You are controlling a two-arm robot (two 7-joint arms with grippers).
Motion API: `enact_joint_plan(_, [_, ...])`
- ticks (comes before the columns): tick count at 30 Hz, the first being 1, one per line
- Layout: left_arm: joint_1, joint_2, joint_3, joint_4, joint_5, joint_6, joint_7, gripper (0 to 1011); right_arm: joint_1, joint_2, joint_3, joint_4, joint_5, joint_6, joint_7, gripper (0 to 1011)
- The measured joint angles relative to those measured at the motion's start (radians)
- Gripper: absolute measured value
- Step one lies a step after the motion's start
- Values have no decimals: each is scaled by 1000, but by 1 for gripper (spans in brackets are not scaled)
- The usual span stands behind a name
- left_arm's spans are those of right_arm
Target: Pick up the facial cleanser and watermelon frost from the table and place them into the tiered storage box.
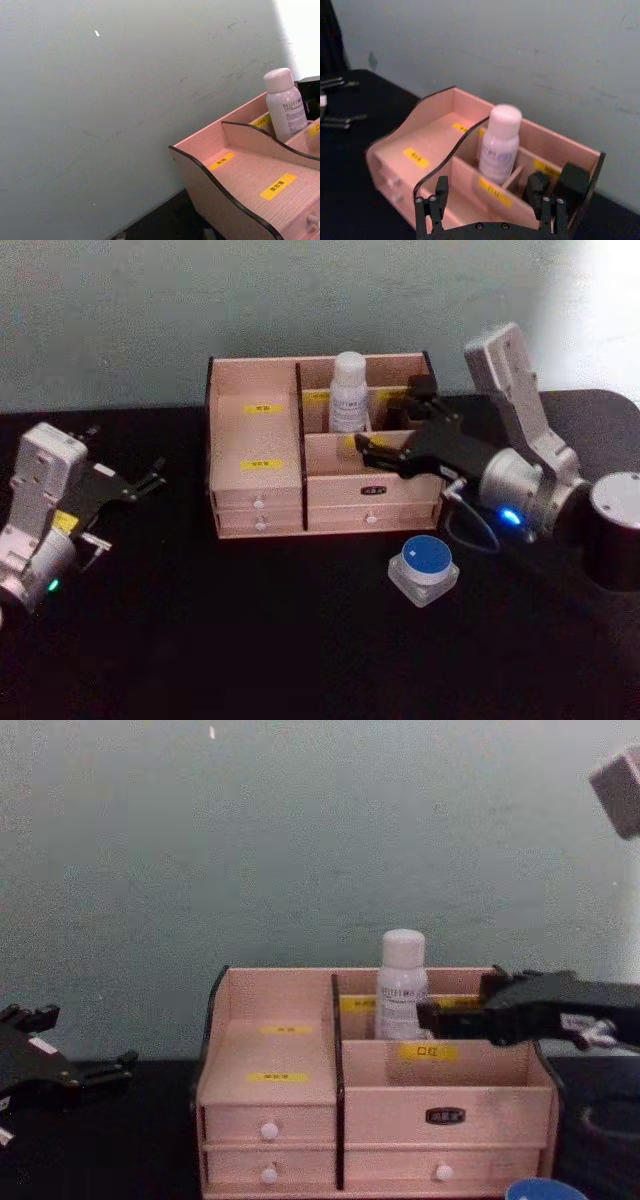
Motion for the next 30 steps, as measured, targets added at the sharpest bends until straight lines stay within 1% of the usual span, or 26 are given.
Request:
enact_joint_plan(1, [0, 0, 0, 0, 0, 0, 0, 1001, -17, 14, 2, -14, 5, 1, 4, 1000])
enact_joint_plan(2, [0, 0, 0, 0, 0, 0, 0, 1001, -17, 14, 2, -14, 5, 1, 4, 1000])
enact_joint_plan(3, [0, 0, 0, 0, 0, 0, 0, 1001, -33, 26, 4, -26, 9, 2, 7, 1000])
enact_joint_plan(5, [0, 0, 0, 0, 0, 0, 0, 1001, -48, 37, 6, -36, 14, 3, 8, 1000])
enact_joint_plan(7, [0, 0, 0, 0, 0, 0, 0, 1001, -77, 59, 8, -55, 22, 3, 15, 1000])
enact_joint_plan(8, [0, 0, 0, 0, 0, 0, 0, 1001, -77, 59, 8, -55, 22, 3, 15, 1000])
enact_joint_plan(12, [0, 0, 0, 0, 0, 0, 0, 1001, -102, 85, 7, -75, 31, 7, 27, 1000])
enact_joint_plan(21, [0, 0, 0, 0, 0, 0, 0, 1001, -155, 148, 7, -130, 65, 49, 47, 1000])
enact_joint_plan(22, [0, 0, 0, 0, 0, 0, 0, 1001, -155, 148, 7, -130, 65, 49, 47, 1000])
enact_joint_plan(30, [0, 0, 0, 0, 0, 0, 0, 1001, -185, 182, 7, -154, 79, 69, 42, 1000])
